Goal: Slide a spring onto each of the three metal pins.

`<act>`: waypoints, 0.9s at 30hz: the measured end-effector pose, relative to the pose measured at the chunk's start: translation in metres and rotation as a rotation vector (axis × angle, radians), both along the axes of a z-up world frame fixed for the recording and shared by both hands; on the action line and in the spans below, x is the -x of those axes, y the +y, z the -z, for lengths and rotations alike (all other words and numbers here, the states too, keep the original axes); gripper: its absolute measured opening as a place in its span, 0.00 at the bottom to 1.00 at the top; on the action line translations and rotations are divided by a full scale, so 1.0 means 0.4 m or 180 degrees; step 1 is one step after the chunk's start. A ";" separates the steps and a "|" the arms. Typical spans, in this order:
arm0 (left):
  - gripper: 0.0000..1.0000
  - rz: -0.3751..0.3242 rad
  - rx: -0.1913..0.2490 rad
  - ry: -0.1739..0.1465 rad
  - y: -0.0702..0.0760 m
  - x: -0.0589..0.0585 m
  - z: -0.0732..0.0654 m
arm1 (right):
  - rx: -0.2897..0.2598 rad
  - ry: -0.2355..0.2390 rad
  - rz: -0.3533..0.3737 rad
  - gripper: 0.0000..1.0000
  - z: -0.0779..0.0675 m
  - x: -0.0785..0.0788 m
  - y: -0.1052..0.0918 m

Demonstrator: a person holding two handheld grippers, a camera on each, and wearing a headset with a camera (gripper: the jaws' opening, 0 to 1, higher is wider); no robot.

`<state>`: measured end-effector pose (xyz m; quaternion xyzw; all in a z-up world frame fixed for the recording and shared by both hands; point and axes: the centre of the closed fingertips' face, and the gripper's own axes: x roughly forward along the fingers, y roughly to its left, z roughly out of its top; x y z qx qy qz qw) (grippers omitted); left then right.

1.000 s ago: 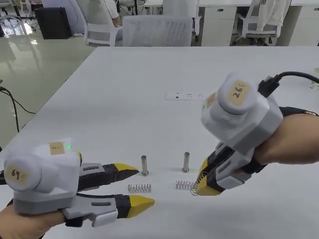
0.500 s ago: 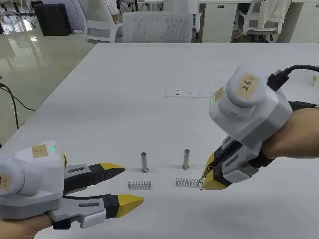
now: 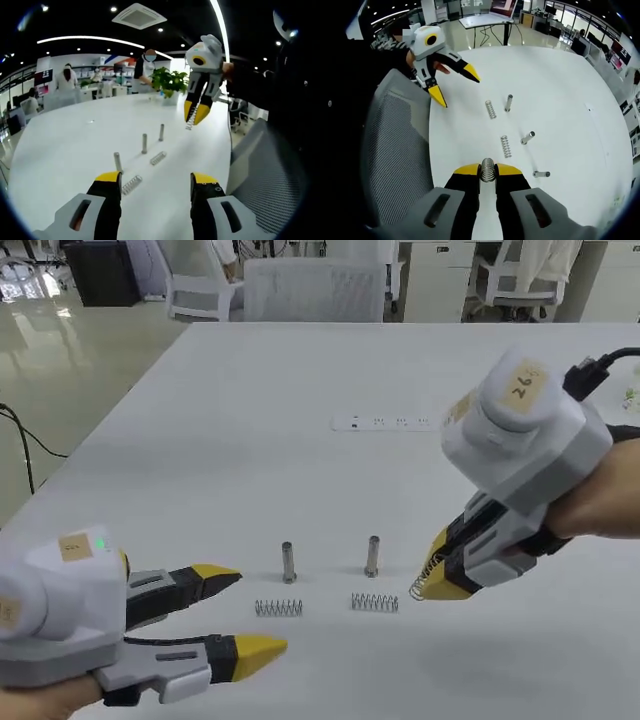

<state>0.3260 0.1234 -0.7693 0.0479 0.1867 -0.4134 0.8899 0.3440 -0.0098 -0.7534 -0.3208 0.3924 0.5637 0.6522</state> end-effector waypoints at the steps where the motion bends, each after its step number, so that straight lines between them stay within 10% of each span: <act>1: 0.50 -0.0003 -0.0001 -0.0003 0.000 0.000 0.000 | 0.0005 -0.0015 0.0016 0.08 -0.005 -0.006 -0.004; 27: 0.56 -0.0084 -0.0061 -0.0023 -0.002 -0.012 0.006 | 0.0112 -0.0175 0.0084 0.08 -0.049 -0.086 -0.038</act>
